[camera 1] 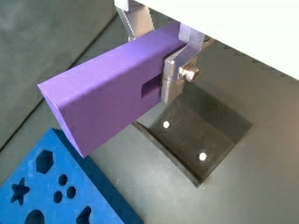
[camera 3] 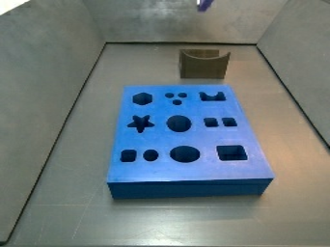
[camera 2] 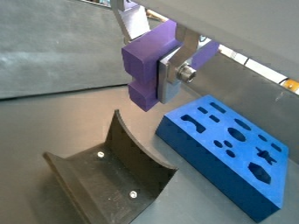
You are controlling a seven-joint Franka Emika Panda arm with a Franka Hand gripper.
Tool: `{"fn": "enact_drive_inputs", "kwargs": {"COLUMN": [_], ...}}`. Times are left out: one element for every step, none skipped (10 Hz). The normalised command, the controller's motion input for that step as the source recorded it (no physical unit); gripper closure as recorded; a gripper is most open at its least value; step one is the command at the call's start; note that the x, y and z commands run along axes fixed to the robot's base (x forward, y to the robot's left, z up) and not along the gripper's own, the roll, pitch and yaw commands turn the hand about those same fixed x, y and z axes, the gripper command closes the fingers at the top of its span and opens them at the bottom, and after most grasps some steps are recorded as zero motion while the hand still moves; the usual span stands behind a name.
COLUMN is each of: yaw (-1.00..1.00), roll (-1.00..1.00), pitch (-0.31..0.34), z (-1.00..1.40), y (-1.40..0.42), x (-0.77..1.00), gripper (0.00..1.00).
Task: Pick up the double-square object. Move up. Place the double-square object on the fixture. Regrasp the double-square object. Move to above the board. Insert the double-square object.
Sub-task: Place the double-square object on the fixture.
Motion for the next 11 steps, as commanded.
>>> {"fn": "enact_drive_inputs", "kwargs": {"yaw": [-0.14,-0.14,-0.15,-0.16,-0.15,-0.14,-0.13,-0.13,-0.12,-0.11,-0.11], "roll": [-1.0,-1.0,-1.0,-0.99,-0.78,-0.63,-0.47,-0.32,-0.21,-0.18,-0.17], "pitch": [0.045,0.062,0.07,0.072,0.059,0.048,0.043,0.039,0.035,0.026,0.015], "z": [-1.0,-1.0,-1.0,-1.0,-1.0,-1.0,-1.0,-0.88,-0.63,-0.45,-0.23], "y": [0.09,0.1,0.11,0.11,0.12,0.13,0.13,0.12,0.08,0.07,0.06], "x": [0.15,0.17,0.19,0.2,0.22,0.23,0.24,0.23,0.19,0.15,0.1], "gripper": [1.0,1.0,1.0,1.0,1.0,1.0,1.0,1.0,1.0,1.0,1.0]}}
